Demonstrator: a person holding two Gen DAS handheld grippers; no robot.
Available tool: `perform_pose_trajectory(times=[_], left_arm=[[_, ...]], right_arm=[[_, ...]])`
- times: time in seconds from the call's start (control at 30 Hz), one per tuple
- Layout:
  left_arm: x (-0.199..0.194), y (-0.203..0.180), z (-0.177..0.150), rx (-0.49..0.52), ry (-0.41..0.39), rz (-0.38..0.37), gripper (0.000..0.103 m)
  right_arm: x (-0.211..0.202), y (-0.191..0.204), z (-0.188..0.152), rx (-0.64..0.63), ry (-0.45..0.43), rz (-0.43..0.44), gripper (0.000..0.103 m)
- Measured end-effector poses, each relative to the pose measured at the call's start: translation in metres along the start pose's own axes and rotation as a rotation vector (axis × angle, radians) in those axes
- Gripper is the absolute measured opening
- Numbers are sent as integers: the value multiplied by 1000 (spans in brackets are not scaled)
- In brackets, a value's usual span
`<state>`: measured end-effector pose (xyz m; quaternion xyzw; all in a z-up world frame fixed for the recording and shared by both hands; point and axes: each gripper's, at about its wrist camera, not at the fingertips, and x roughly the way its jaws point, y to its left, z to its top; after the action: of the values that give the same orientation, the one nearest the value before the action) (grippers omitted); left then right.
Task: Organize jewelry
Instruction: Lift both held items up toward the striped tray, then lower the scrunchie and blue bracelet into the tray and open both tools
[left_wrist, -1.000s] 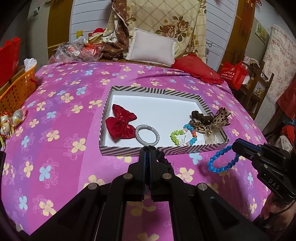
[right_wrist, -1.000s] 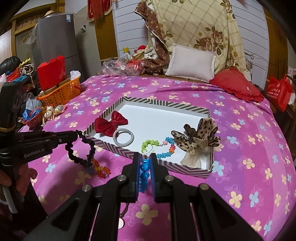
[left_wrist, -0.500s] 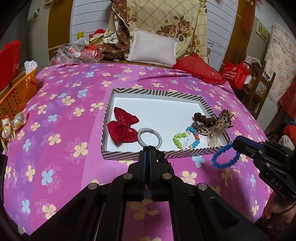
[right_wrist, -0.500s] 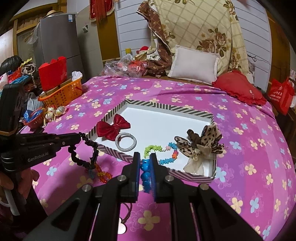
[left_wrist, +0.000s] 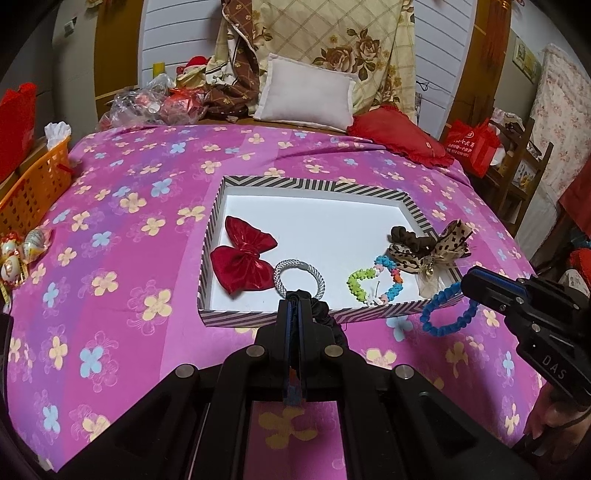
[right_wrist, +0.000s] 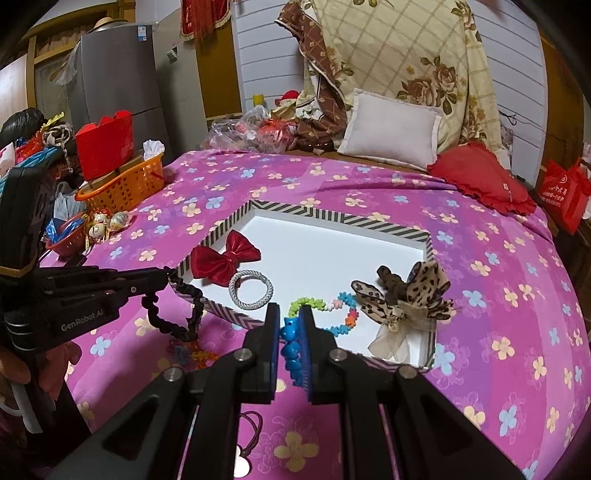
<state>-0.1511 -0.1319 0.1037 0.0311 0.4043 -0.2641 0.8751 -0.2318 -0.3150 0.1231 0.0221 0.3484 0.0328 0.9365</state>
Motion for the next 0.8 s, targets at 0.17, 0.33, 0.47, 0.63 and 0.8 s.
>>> perform_pose_trajectory(times=[0.17,0.33,0.47,0.63,0.8], left_arm=[[3,1,2,0,2,3,0],[8,1,11,4,-4,11,0],[12,4,22,3,-8,16,0],[24,8,35,-20,2,9,0],[46,10,46,-43,27,-1,0]], right_arm=[[5,1,4,-7,2,2,10],[7,3,14,-18,-8,2,10],[11,1,23,-20,-15,2,10],[24,-3,38,-1,-14,18,10],[47,-6,47,16,8,37,10]])
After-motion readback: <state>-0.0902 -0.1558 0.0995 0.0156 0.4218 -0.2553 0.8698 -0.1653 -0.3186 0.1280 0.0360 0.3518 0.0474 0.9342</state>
